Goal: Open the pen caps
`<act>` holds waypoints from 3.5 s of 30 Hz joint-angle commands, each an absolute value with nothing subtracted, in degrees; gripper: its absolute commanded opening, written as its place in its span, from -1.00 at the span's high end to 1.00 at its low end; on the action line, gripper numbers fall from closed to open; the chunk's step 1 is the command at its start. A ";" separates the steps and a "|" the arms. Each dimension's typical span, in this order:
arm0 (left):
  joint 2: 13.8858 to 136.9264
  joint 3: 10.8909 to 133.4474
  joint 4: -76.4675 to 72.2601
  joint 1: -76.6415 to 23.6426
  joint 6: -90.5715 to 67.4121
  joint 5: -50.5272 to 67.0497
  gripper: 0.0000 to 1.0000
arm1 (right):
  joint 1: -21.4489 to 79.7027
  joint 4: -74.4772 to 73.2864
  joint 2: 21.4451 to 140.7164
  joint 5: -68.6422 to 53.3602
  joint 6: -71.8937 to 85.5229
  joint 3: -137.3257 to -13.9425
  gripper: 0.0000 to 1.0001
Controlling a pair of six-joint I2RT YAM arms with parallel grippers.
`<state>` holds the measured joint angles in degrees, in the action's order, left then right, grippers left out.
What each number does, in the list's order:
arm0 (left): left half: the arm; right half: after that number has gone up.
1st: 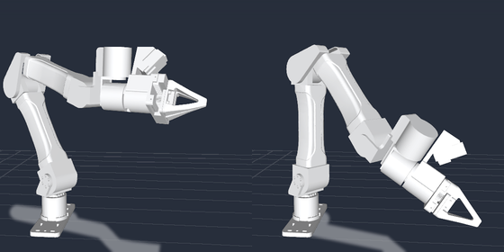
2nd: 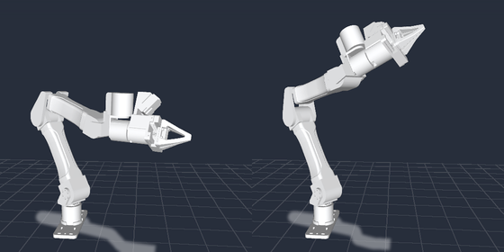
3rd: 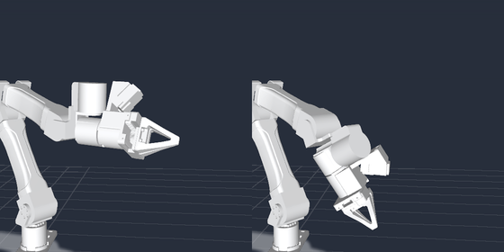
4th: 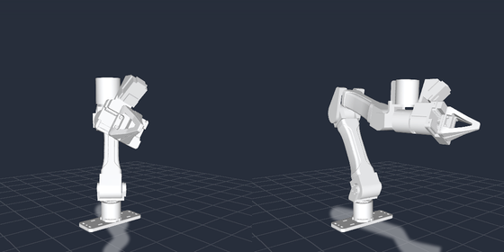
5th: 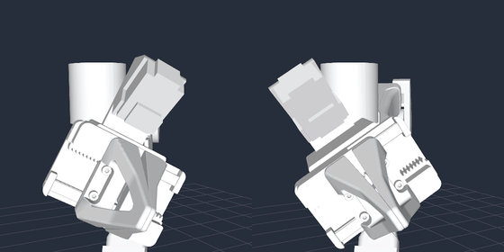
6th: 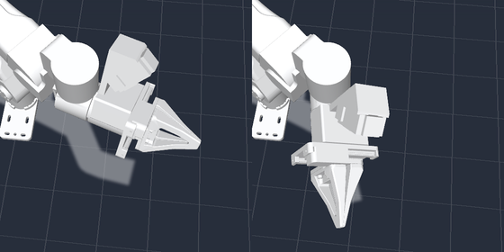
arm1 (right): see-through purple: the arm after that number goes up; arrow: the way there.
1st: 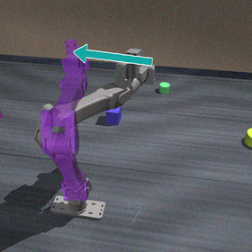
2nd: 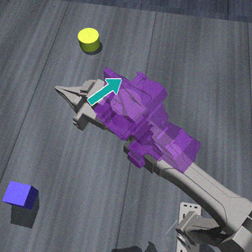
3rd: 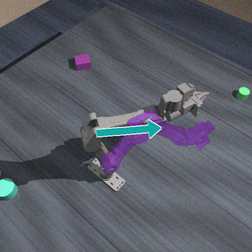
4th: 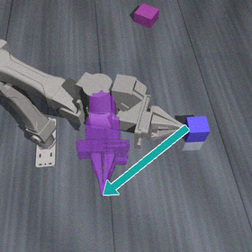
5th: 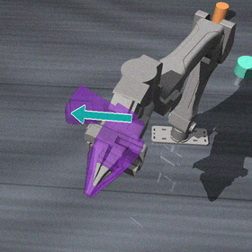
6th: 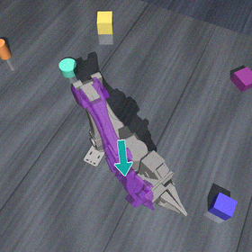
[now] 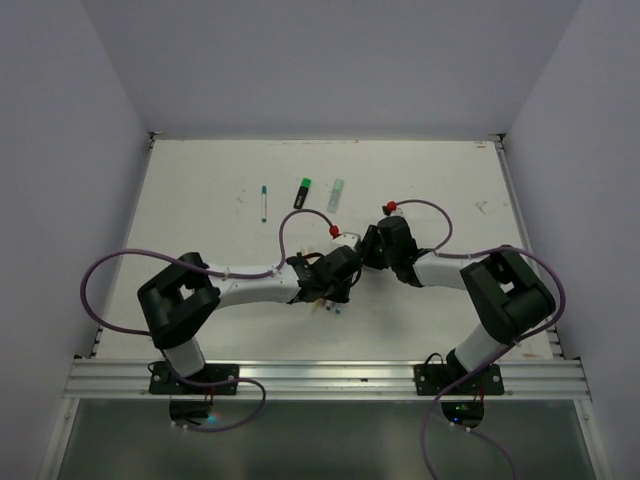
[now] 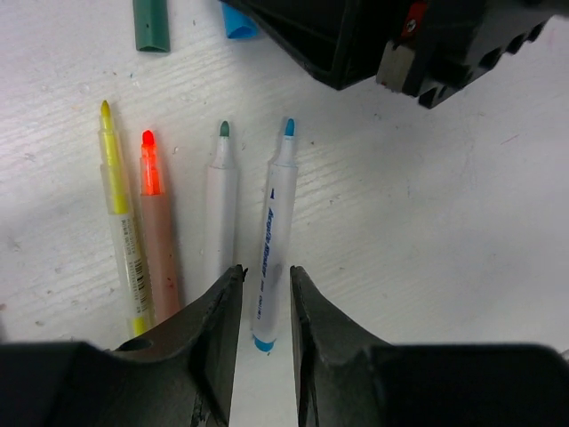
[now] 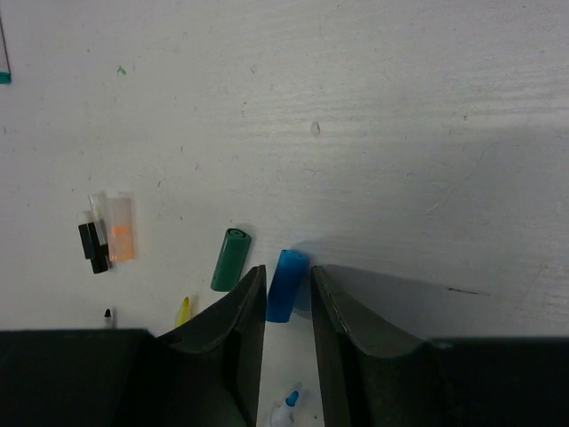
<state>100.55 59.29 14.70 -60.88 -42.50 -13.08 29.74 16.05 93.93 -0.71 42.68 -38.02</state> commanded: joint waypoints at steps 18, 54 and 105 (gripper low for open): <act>79.20 55.03 14.68 -52.83 -40.43 -18.37 -0.17 | 29.88 1.16 88.06 8.87 31.04 -51.23 -0.38; 65.66 34.02 8.18 -30.41 -35.59 -7.56 -1.00 | 33.66 -13.98 127.28 24.96 24.43 -92.58 0.44; 71.54 34.46 -25.31 -40.78 -57.39 -6.24 0.39 | 51.33 30.41 75.24 8.00 25.75 -37.00 1.00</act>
